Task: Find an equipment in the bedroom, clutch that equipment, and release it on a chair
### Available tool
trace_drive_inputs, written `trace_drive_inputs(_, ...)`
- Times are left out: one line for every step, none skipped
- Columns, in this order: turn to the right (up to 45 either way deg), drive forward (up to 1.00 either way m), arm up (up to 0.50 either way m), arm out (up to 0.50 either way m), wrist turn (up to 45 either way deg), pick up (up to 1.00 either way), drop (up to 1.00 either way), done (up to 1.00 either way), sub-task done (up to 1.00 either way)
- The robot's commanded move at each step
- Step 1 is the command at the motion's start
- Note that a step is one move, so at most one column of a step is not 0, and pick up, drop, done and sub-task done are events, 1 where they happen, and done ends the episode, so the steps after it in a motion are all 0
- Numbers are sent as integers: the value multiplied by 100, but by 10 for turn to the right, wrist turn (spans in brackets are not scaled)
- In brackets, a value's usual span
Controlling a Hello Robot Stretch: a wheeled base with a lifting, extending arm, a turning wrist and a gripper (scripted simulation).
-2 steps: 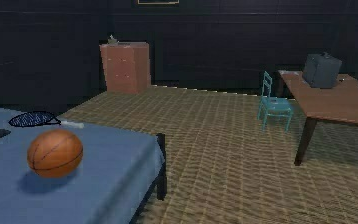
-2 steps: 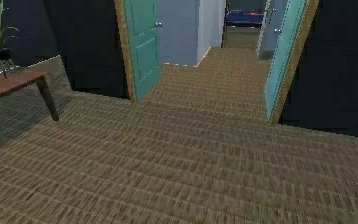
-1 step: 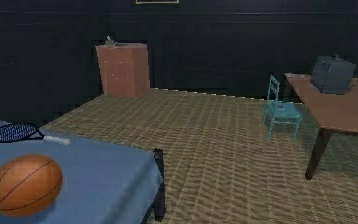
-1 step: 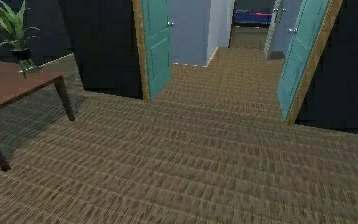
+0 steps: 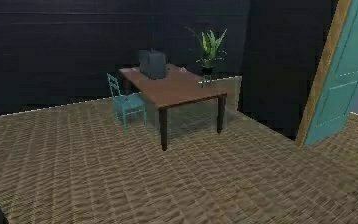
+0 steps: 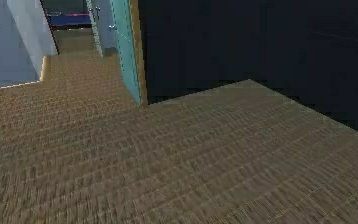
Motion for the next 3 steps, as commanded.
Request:
trace_drive_inputs(450, 0, 0, 0, 0, 0, 0, 0, 0)
trace_drive_inputs(150, 0, 0, 0, 0, 0, 0, 0, 0)
trace_drive_inputs(0, 10, 0, 0, 0, 0, 0, 0, 0)
